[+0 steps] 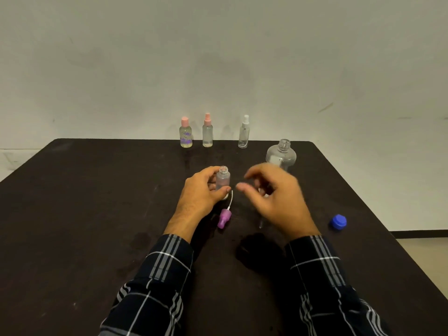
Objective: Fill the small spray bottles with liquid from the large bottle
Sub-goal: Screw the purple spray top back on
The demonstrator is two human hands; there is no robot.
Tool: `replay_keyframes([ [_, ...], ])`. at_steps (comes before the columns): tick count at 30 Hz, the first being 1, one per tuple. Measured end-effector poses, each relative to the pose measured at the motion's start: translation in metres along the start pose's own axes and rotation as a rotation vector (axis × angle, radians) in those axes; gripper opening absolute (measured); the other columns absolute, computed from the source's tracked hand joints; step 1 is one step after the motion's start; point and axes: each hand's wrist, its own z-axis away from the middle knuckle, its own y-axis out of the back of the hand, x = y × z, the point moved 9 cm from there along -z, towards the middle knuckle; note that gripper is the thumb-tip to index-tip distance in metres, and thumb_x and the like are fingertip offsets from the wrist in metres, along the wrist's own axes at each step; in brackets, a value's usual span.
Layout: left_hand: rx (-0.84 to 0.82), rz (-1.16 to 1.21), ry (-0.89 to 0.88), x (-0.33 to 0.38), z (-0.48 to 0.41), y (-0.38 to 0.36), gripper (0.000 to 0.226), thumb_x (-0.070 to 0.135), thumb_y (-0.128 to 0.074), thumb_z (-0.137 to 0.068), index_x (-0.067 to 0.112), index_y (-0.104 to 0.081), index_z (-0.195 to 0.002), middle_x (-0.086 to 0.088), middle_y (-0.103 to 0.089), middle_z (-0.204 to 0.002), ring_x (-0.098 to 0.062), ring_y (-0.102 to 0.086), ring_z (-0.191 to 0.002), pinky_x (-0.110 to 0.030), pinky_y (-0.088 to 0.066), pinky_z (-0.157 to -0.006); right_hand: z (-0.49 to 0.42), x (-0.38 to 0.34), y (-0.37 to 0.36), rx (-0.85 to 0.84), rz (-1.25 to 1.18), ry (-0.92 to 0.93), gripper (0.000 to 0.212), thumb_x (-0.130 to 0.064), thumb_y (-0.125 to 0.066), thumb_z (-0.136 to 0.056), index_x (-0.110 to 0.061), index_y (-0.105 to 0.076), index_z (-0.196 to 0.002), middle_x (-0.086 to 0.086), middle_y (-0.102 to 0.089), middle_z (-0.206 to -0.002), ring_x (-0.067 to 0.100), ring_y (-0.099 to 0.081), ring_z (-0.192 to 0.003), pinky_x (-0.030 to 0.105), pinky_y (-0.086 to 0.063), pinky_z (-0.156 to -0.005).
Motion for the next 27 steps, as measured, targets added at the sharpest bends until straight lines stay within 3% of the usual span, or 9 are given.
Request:
replay_keyframes([
  [2, -0.008, -0.016, 0.007, -0.001, -0.001, 0.002, 0.055, 0.018, -0.084, -0.082, 0.032, -0.063, -0.132, 0.014, -0.071, -0.111, 0.004, -0.068, -0.095, -0.019, -0.055, -0.089, 0.009, 0.004, -0.045, -0.392, 0.018, 0.011, 0.025, -0.044, -0.079, -0.083, -0.034, -0.072, -0.105, -0.015, -0.059, -0.091, 0.006, -0.059, -0.087, 0.036, -0.054, -0.074],
  [3, -0.011, -0.028, 0.009, -0.001, -0.001, 0.002, 0.056, 0.018, -0.083, -0.083, 0.032, -0.062, -0.133, 0.013, -0.070, -0.111, 0.002, -0.068, -0.097, -0.017, -0.054, -0.087, 0.014, 0.011, -0.060, -0.510, 0.053, -0.014, 0.030, -0.048, -0.079, -0.081, -0.039, -0.072, -0.109, -0.017, -0.057, -0.095, 0.003, -0.056, -0.092, 0.037, -0.053, -0.079],
  [8, -0.002, -0.025, 0.020, -0.003, -0.002, 0.001, 0.059, 0.018, -0.083, -0.083, 0.034, -0.061, -0.135, 0.010, -0.070, -0.118, -0.003, -0.068, -0.104, -0.026, -0.056, -0.095, 0.022, 0.029, -0.076, -0.692, 0.117, -0.077, 0.046, -0.058, -0.077, -0.075, -0.049, -0.068, -0.119, -0.018, -0.049, -0.104, 0.004, -0.045, -0.103, 0.037, -0.048, -0.091],
  [15, -0.008, -0.051, 0.035, -0.006, -0.003, 0.002, 0.060, 0.022, -0.083, -0.083, 0.034, -0.059, -0.137, 0.008, -0.069, -0.124, -0.005, -0.067, -0.108, -0.034, -0.056, -0.100, 0.024, 0.026, -0.086, -0.756, 0.178, -0.068, 0.031, -0.051, -0.078, -0.079, -0.043, -0.071, -0.109, -0.020, -0.051, -0.111, 0.004, -0.045, -0.108, 0.039, -0.050, -0.092],
  [17, -0.001, -0.049, 0.028, -0.005, -0.003, 0.002, 0.059, 0.022, -0.083, -0.083, 0.034, -0.060, -0.136, 0.009, -0.070, -0.122, -0.004, -0.067, -0.106, -0.031, -0.056, -0.099, 0.024, 0.026, -0.087, -0.767, 0.171, -0.056, 0.027, -0.045, -0.077, -0.083, -0.040, -0.072, -0.109, -0.018, -0.058, -0.114, 0.003, -0.051, -0.109, 0.038, -0.051, -0.095],
  [23, 0.000, -0.059, 0.026, -0.002, -0.002, 0.003, 0.059, 0.022, -0.083, -0.083, 0.034, -0.060, -0.136, 0.009, -0.070, -0.121, -0.003, -0.067, -0.105, -0.028, -0.056, -0.097, 0.024, 0.026, -0.091, -0.834, 0.136, -0.081, 0.040, -0.029, -0.078, -0.085, -0.029, -0.070, -0.124, -0.009, -0.060, -0.125, 0.004, -0.052, -0.116, 0.026, -0.044, -0.102],
  [27, -0.007, -0.067, 0.025, 0.000, -0.002, 0.003, 0.060, 0.020, -0.082, -0.084, 0.033, -0.058, -0.138, 0.011, -0.068, -0.120, 0.002, -0.064, -0.100, -0.013, -0.048, -0.083, 0.019, 0.030, -0.082, -0.746, 0.116, -0.121, 0.045, -0.026, -0.081, -0.082, -0.028, -0.068, -0.125, -0.008, -0.056, -0.125, 0.006, -0.052, -0.116, 0.025, -0.045, -0.103],
])
